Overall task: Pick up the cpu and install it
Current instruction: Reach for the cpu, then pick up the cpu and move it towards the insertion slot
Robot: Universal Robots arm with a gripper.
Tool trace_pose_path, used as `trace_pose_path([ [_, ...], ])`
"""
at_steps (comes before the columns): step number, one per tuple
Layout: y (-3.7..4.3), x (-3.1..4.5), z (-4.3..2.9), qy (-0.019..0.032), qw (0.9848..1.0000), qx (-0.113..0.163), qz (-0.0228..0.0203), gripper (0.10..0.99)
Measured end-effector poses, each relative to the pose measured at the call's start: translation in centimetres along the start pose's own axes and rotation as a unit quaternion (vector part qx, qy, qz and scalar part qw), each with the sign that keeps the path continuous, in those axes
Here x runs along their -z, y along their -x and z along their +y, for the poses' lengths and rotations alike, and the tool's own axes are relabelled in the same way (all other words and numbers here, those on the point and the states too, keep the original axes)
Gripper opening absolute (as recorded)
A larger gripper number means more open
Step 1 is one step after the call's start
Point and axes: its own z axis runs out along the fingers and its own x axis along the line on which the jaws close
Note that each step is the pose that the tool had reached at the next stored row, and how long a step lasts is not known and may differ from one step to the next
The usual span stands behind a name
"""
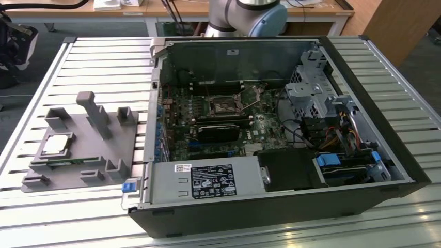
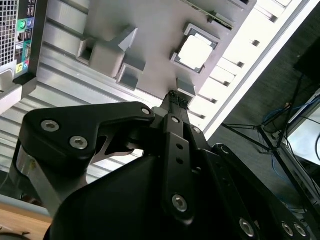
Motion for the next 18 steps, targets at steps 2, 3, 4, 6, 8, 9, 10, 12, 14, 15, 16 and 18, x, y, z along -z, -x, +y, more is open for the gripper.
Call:
trace_pose_path([
  [2,-0.55,-0.01,-0.04,0.0000,1.0000,0.000,-0.0001,0.106],
  [3,-0.79,-0.01,-0.06,0.0001,1.0000,0.000,-0.0001,0.106],
  [4,-1.02,-0.01,-0.08,0.0000,1.0000,0.000,0.0000,0.106],
  [6,-1.24,-0.02,-0.10,0.0000,1.0000,0.000,0.0000,0.106],
  [8,-1.26,-0.04,-0.10,-0.0001,1.0000,0.000,0.0000,0.106],
  [9,-1.26,-0.05,-0.10,-0.0002,1.0000,0.000,0.0001,0.106],
  [10,-1.26,-0.08,-0.10,-0.0002,1.0000,0.000,0.0001,0.106],
  [12,-1.27,-0.14,-0.11,-0.0002,1.0000,0.000,0.0000,0.106],
  [14,-1.27,-0.17,-0.12,-0.0003,1.0000,0.000,0.0002,0.106],
  [15,-1.27,-0.20,-0.18,-0.0001,1.0000,0.000,0.0001,0.106],
  [16,-1.27,-0.22,-0.19,0.0000,1.0000,0.000,0.0001,0.106],
  [18,-1.26,-0.24,-0.29,0.0000,1.0000,0.000,0.0002,0.106],
])
